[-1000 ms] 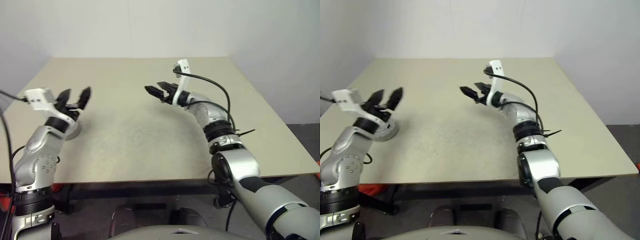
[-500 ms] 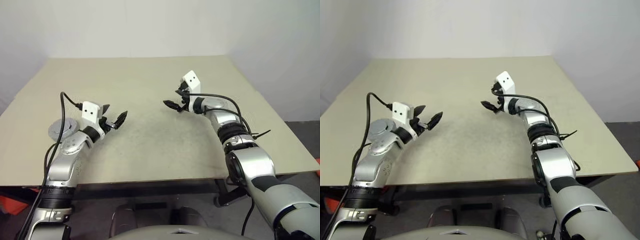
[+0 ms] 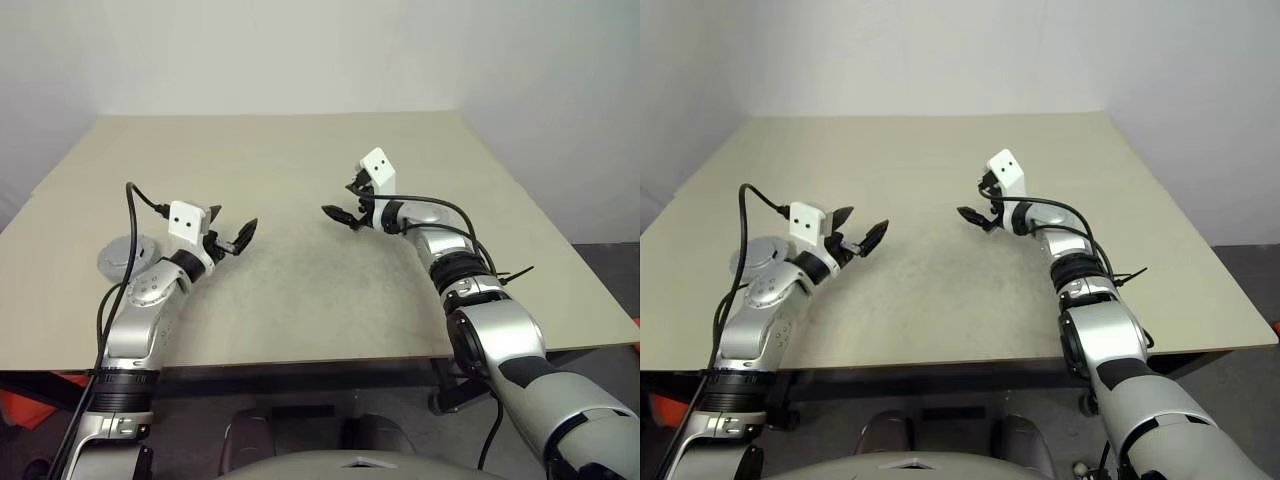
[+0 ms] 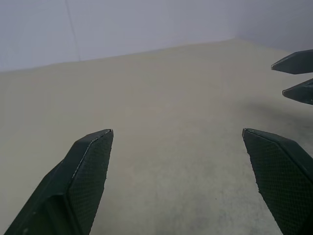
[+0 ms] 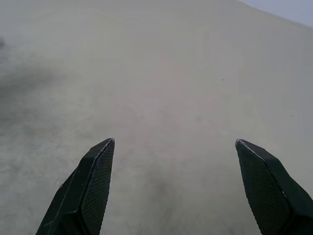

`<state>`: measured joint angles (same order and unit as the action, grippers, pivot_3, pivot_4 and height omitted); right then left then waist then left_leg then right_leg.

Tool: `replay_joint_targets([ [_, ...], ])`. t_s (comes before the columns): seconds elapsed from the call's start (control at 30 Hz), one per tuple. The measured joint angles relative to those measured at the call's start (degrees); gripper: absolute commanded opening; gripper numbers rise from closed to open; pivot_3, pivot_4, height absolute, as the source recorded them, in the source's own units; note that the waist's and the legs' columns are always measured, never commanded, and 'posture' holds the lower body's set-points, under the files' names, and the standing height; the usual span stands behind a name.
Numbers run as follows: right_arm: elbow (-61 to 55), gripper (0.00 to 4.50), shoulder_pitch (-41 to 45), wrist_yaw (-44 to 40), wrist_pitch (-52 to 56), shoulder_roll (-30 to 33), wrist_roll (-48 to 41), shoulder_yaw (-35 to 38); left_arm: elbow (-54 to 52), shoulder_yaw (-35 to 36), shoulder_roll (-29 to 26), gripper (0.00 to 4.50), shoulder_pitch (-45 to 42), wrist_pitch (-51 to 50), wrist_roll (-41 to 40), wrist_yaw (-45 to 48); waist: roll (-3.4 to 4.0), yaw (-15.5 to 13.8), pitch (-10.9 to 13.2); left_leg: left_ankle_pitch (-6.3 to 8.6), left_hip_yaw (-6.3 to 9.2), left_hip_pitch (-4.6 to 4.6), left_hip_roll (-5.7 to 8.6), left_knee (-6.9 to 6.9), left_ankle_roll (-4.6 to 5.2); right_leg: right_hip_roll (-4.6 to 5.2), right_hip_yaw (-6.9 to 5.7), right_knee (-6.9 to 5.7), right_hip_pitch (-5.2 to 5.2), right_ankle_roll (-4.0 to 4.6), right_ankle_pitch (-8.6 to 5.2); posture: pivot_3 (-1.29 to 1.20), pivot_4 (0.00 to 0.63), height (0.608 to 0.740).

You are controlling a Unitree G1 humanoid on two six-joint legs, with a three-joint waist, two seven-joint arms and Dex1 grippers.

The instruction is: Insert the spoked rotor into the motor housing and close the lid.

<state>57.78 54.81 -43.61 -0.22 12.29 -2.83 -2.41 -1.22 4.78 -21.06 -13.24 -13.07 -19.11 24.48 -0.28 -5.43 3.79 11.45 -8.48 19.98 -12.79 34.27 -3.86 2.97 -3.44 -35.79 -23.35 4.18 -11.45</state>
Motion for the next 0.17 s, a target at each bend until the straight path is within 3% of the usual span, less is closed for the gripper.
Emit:
replay_joint_targets([
  [0.17,-1.3,4.46,-1.8,-0.1,-0.6,-0.7,0.0,0.0,-1.3,0.0,0.9,4.45,2.2,0.3,0.4,-0.2,0.0,0.0,0.0,0.03,0.0,0.0,0.01,0.0,0.06,0.0,0.0,0.07,0.01,0.0,0.0,0.0,0.0,0.74],
])
